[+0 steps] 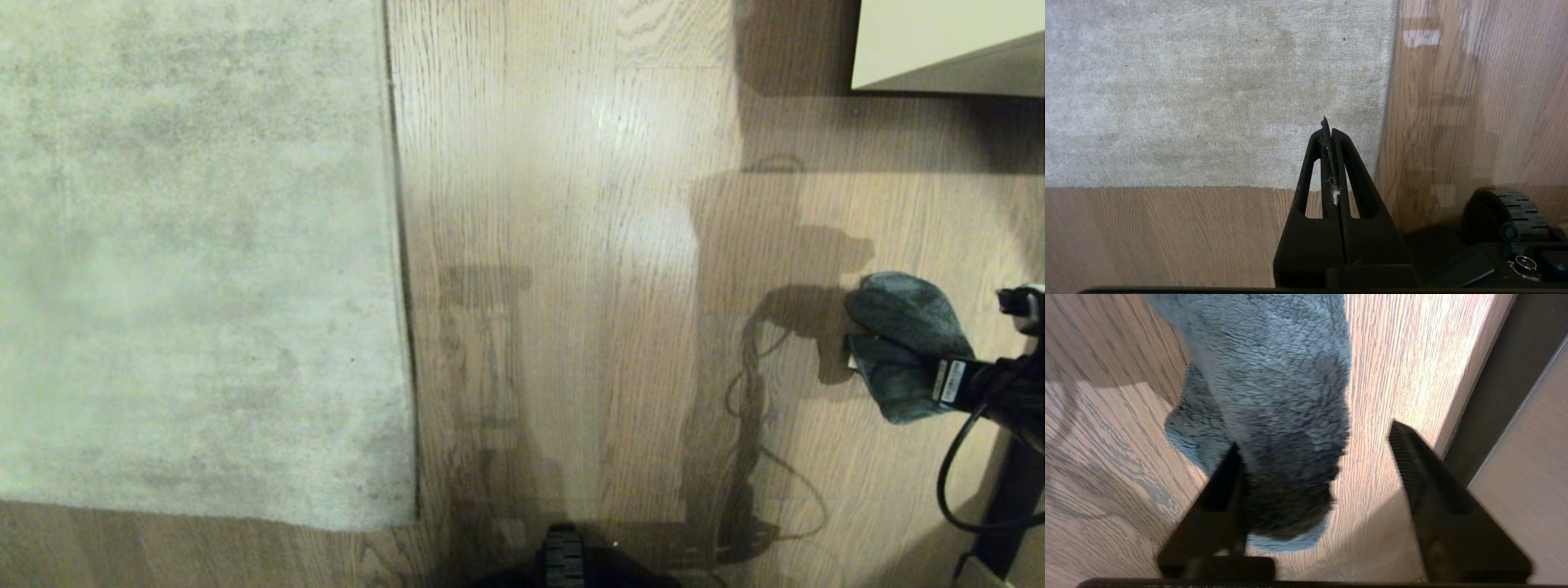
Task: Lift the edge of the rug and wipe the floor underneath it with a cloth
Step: Put down the rag
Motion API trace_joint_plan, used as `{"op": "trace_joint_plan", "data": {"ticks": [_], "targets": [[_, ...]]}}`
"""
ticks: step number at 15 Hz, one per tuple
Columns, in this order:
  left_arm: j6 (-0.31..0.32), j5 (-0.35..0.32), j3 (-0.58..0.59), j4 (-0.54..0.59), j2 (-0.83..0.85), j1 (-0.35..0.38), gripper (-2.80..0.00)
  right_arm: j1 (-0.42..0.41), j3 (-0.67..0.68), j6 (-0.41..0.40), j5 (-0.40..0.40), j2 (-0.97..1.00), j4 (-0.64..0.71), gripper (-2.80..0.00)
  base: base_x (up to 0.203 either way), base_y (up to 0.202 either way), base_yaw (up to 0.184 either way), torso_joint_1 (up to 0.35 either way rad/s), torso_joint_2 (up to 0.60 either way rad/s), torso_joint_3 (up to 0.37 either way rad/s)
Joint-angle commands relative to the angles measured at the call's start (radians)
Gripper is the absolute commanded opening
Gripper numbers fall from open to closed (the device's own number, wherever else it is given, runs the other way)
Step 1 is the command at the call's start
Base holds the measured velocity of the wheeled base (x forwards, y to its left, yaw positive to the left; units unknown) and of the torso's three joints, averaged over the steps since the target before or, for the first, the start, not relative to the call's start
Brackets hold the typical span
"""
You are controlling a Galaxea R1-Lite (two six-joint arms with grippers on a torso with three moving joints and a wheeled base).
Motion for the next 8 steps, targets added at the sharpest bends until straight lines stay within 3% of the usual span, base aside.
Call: {"op": "trace_joint_plan", "data": {"ticks": [1,8], "targets": [[0.0,0.0,0.0,0.0,0.0,0.0,-2.8,0.003,0.003,0.001,-0.002,-0.007,-0.006,0.0,0.0,0.0,0.0,0.0,0.0,0.0],[0.0,0.0,0.0,0.0,0.0,0.0,-2.8,0.006,0.012,-0.001,-0.002,-0.037,-0.006,0.0,0.0,0.0,0.0,0.0,0.0,0.0]]}}
